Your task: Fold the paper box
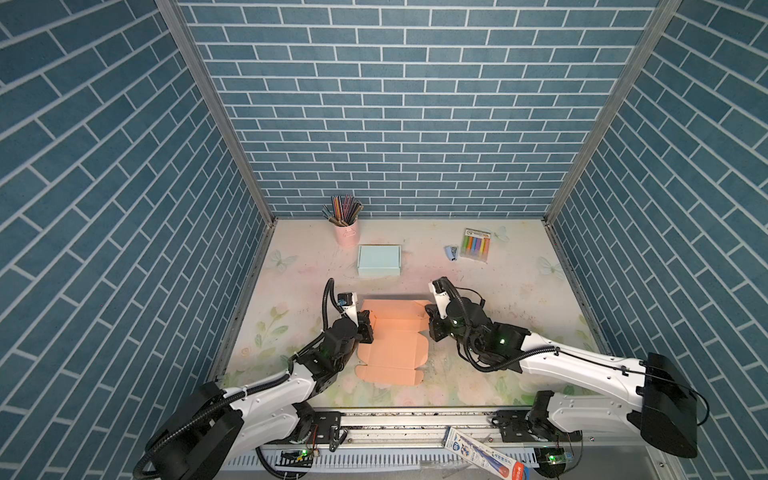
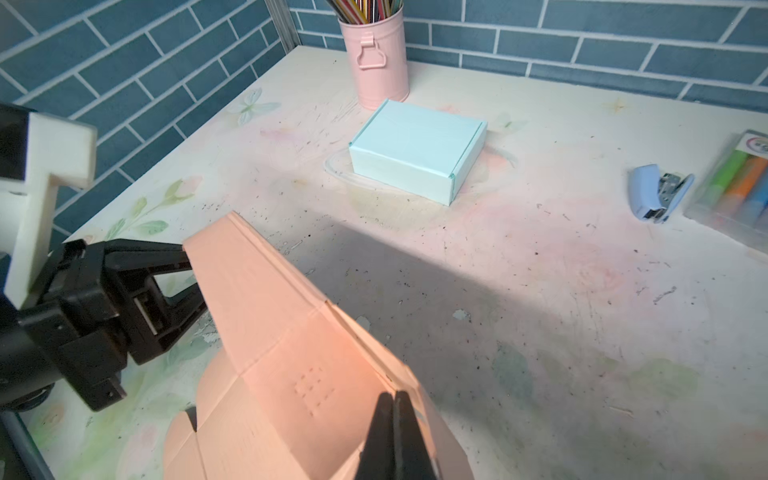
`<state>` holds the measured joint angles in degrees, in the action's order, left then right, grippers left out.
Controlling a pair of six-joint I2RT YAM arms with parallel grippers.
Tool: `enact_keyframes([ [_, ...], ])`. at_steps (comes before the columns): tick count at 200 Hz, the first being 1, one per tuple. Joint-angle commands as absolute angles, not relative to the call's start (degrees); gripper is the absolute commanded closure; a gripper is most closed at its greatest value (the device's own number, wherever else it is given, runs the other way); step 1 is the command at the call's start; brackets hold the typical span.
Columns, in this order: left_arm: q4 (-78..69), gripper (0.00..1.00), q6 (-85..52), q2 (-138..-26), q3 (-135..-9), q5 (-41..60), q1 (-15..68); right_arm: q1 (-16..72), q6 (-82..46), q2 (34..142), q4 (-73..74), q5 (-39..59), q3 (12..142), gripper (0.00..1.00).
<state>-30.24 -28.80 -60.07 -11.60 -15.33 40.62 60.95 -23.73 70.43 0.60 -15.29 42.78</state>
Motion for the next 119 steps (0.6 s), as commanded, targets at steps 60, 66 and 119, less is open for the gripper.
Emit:
enact_keyframes([
  [60,-28.64,1.00,-29.90,-57.72,-10.82,-14.23,40.24,60.82,-22.94,72.78,1.34,-8.06,46.87,1.00],
  [66,-28.48,1.00,-29.52,-57.20,-10.81,-13.41,39.97,60.82,-23.24,71.67,2.13,-8.08,45.91,1.00],
  [119,-20.65,1.00,-28.55,-49.49,-11.90,-5.52,31.80,60.82,-21.68,56.72,12.64,-6.15,34.25,1.00],
])
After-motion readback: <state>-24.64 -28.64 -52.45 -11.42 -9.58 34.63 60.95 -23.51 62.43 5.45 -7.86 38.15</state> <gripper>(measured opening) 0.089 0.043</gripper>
